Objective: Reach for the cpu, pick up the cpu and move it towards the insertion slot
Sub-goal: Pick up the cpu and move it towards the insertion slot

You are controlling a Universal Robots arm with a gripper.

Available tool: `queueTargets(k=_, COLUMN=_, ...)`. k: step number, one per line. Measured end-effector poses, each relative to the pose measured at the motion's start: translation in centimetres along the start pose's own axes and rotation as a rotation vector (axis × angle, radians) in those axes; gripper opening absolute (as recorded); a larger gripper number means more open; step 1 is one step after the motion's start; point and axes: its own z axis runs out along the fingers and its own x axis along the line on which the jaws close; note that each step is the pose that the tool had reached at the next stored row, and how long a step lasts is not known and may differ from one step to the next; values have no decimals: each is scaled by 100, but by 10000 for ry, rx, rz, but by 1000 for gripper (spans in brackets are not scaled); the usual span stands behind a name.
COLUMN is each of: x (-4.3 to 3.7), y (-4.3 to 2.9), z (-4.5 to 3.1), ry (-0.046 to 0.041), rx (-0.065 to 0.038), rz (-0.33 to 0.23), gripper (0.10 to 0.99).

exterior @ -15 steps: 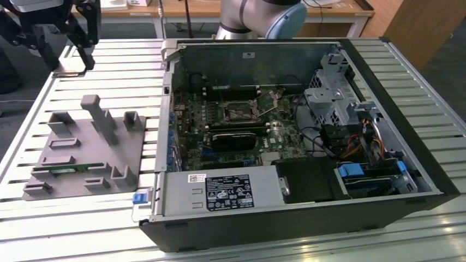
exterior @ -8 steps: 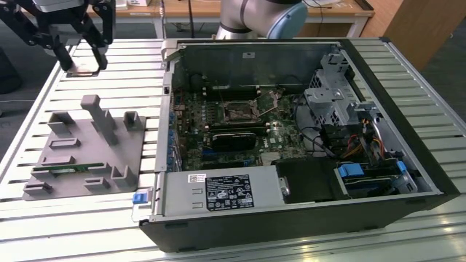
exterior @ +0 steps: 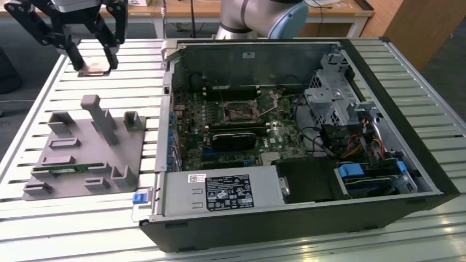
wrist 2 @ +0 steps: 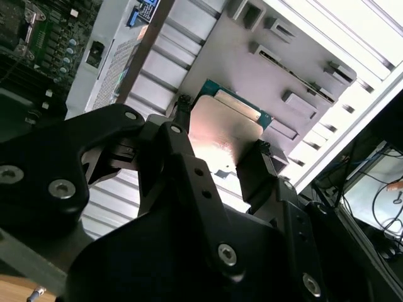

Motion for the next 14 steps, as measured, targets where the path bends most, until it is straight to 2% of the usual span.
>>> queueTargets(k=14, x=-284, y=-4, z=-1, ry=0, rx=0, rz=0, gripper=541)
